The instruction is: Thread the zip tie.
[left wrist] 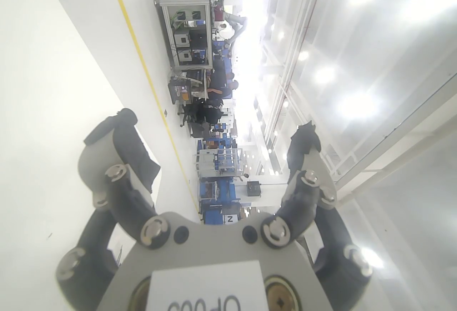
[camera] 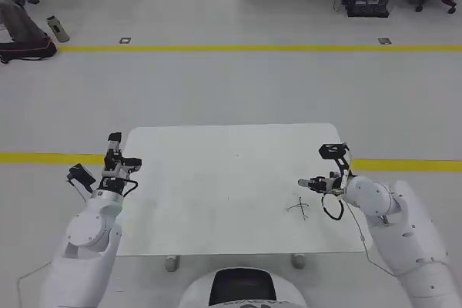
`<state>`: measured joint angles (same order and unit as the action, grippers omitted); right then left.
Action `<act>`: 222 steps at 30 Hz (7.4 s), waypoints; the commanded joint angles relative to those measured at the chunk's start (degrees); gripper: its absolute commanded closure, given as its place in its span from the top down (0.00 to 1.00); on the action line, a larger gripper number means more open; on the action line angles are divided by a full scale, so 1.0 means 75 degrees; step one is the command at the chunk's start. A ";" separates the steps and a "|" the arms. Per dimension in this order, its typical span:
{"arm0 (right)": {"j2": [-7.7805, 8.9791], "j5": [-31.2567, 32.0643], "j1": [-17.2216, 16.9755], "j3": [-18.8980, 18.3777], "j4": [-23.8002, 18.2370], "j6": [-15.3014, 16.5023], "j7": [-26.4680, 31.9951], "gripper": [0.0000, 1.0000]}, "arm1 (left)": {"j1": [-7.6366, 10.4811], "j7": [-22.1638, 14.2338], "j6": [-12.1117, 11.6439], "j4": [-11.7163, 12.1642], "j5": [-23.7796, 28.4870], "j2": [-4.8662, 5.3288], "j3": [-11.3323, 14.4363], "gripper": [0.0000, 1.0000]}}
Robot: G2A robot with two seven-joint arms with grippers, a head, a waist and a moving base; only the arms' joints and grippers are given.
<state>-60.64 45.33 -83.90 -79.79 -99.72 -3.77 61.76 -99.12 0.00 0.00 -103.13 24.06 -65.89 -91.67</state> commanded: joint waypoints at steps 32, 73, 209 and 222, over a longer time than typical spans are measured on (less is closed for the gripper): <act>-0.0124 0.1428 0.0855 0.1696 0.0500 0.0278 0.1451 1.00 | 0.0000 0.0000 0.0000 0.0000 0.0000 0.0000 0.0000 1.00; -0.0317 0.0826 0.1140 0.2130 0.1397 -0.0991 0.1077 1.00 | 0.0000 0.0000 0.0000 0.0000 0.0000 0.0000 0.0000 1.00; -0.0874 0.1281 0.1722 0.2954 0.3946 -0.1207 -0.1040 0.02 | 0.0000 0.0000 0.0000 0.0000 0.0000 0.0000 0.0000 1.00; -0.0949 0.1349 0.1800 0.3017 0.3998 -0.1275 -0.0951 0.14 | 0.0000 0.0000 0.0000 0.0000 0.0000 0.0000 0.0000 1.00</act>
<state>-67.73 55.40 -70.39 -57.14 -69.71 -13.31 54.61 -99.12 0.00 0.00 -103.13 24.06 -65.89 -91.67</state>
